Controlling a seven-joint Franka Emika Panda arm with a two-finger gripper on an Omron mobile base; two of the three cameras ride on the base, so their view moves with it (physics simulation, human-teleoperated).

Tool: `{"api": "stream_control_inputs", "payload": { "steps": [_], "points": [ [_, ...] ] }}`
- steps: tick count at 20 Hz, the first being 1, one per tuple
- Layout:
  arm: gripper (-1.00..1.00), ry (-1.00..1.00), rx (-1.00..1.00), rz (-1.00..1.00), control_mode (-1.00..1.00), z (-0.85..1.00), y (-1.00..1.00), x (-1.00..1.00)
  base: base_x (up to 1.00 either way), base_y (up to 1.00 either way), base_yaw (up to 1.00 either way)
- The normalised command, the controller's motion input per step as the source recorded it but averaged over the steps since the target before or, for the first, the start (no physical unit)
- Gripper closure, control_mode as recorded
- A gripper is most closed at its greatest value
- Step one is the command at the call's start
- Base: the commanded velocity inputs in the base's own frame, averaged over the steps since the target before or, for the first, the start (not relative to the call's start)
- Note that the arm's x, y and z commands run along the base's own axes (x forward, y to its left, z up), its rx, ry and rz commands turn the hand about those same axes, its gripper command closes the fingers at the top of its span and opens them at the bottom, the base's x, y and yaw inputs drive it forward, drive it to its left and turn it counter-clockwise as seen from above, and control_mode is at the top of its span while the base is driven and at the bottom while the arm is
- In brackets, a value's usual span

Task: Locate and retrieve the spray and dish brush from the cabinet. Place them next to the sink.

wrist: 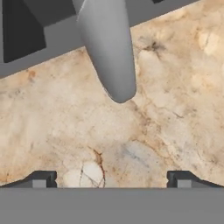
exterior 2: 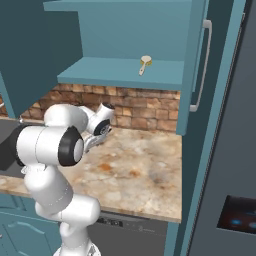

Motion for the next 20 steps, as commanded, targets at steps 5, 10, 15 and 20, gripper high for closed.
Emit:
{"api": "stream_control_inputs", "payload": {
  "steps": [5, 10, 15, 20],
  "points": [
    [-1.0, 0.06, -0.04, -0.28, -1.0, -0.26, -0.11, 0.0, 0.0, 0.0, 0.0],
    [-1.0, 0.12, -0.03, -0.4, -1.0, -0.37, -0.25, 0.04, 0.0, 0.0, 0.0],
    [-1.0, 0.12, -0.07, -0.4, -1.0, -0.02, -0.13, 0.02, 0.0, 0.0, 0.0],
    [-1.0, 0.01, -0.04, -0.11, -1.0, 0.01, 0.0, -0.03, 0.0, 0.0, 0.0]
  ]
}}
